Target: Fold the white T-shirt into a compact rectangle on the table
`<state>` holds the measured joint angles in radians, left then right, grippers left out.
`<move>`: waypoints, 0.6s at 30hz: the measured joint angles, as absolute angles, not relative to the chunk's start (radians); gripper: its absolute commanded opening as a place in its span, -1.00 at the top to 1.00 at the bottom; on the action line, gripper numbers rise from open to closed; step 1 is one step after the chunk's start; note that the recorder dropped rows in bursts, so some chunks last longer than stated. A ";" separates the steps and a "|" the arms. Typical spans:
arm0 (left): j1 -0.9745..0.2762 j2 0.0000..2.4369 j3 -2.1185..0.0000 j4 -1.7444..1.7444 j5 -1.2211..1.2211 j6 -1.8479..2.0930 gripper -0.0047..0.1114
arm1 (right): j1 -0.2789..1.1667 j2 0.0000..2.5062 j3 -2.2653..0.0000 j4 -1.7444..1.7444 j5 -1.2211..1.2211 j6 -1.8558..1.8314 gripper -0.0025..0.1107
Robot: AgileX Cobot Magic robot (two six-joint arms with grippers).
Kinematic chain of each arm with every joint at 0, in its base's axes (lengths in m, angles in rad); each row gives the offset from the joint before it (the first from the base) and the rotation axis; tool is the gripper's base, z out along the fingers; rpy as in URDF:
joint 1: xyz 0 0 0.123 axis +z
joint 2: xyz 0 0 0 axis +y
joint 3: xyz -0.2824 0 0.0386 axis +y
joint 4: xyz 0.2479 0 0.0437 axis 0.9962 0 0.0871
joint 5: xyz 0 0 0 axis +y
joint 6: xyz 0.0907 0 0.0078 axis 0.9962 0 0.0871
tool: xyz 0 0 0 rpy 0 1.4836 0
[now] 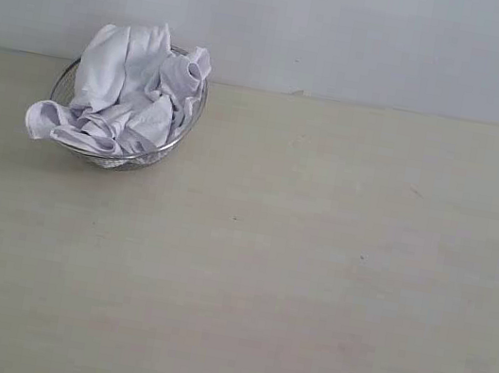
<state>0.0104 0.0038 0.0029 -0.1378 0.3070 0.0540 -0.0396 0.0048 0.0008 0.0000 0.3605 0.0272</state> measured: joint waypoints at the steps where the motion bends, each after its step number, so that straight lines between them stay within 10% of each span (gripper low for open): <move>1: 0.010 0.004 0.003 -0.138 0.307 0.054 0.84 | -0.040 0.005 0.001 0.000 0.360 0.027 0.96; 18: 0.010 0.002 -0.018 -0.140 -0.124 0.036 0.84 | -0.040 0.005 0.001 0.000 0.360 0.027 0.96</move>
<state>0.0104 0.0022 -0.0180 -0.1398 -0.1238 0.0359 -0.0396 0.0048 0.0008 0.0000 0.3605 0.0272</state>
